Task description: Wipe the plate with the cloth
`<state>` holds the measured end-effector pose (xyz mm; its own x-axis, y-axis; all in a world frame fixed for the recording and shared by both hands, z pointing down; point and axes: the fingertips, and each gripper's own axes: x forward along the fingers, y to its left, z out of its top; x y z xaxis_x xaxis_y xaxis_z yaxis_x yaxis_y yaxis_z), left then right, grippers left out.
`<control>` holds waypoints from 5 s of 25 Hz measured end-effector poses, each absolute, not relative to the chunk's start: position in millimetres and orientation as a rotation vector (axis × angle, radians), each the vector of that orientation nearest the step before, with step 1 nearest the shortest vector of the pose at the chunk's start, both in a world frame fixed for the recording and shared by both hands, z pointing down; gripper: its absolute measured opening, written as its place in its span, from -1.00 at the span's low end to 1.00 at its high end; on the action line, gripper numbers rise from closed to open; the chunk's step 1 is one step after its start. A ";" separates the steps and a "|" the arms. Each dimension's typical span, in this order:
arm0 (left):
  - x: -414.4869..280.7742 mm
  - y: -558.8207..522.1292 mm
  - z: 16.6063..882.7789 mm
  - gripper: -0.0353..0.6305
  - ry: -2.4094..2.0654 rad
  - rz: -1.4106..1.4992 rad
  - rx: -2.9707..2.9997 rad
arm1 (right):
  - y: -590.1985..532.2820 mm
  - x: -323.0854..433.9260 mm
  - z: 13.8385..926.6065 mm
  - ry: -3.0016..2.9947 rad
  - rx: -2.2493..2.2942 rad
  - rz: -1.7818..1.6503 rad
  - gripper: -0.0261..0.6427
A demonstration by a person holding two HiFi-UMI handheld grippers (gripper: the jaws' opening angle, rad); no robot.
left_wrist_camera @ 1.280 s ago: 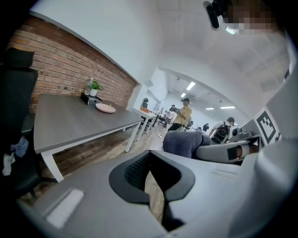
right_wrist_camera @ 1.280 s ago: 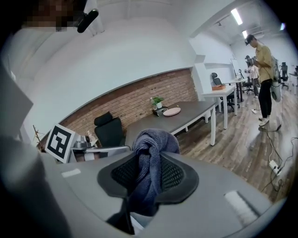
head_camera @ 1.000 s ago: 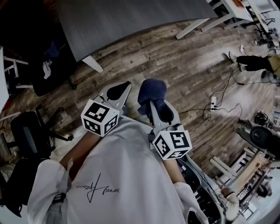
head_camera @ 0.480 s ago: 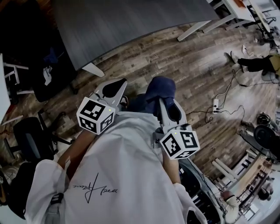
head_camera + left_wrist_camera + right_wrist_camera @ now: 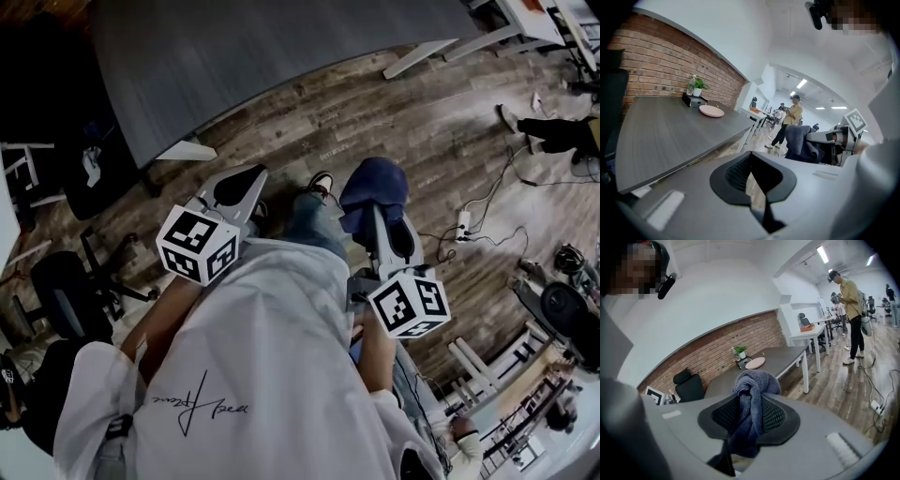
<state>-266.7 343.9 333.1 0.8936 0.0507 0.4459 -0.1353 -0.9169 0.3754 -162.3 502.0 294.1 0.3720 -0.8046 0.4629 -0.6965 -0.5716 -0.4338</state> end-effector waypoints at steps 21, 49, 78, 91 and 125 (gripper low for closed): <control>-47.6 357.9 323.8 -0.87 -0.216 0.684 2.661 | 514.0 64.9 318.0 1.465 -2.321 -1.061 -0.58; 38.8 130.0 332.7 -0.88 -0.508 0.487 2.526 | 255.1 129.2 319.0 2.012 -2.225 -1.160 -0.58; 129.3 -74.9 478.7 -0.46 -0.645 0.513 2.031 | -18.4 251.8 419.5 2.604 -2.294 -1.204 -0.59; 135.0 -89.2 491.3 -0.47 -0.608 0.523 2.067 | -68.2 288.7 451.6 2.589 -2.582 -1.120 -0.59; 93.2 -67.4 495.0 -0.58 -0.623 0.665 2.088 | -94.7 271.9 507.9 2.786 -2.716 -1.109 -0.58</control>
